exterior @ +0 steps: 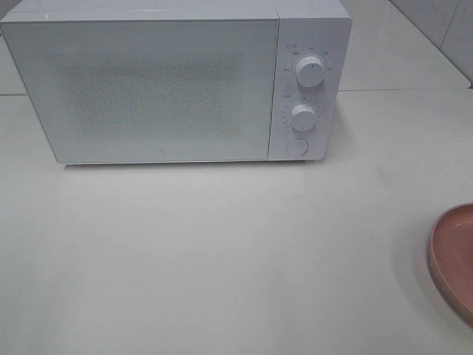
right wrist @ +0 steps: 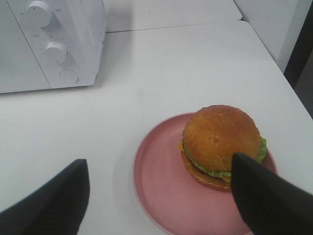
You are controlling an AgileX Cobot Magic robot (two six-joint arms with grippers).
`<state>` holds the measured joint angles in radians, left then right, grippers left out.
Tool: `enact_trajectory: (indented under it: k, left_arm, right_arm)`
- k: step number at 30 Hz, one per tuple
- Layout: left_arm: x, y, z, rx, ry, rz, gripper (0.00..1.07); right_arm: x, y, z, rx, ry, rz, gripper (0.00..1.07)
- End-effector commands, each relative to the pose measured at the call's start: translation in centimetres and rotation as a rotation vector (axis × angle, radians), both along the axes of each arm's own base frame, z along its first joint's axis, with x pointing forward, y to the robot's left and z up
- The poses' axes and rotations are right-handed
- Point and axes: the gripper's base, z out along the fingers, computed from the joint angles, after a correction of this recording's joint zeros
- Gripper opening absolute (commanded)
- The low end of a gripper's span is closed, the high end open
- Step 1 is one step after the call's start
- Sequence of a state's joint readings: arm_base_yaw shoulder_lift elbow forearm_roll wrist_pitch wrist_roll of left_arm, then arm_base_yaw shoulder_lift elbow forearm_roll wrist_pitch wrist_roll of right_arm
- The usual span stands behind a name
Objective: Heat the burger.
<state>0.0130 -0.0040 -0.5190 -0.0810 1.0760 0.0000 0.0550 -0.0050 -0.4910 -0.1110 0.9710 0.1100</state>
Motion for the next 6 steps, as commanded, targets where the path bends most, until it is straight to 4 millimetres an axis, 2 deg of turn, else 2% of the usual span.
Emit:
enact_trajectory:
  k: [1,6]
  left_arm:
    - [-0.32,-0.05,-0.03,-0.004,-0.031,0.002,1.00]
    - [-0.32,-0.05,-0.03,-0.004,-0.031,0.002,1.00]
  right_arm:
    - [-0.34,-0.04,-0.01,-0.007,-0.032,-0.005,0.76]
    - [-0.34,-0.04,-0.01,-0.007,-0.032,-0.005,0.76]
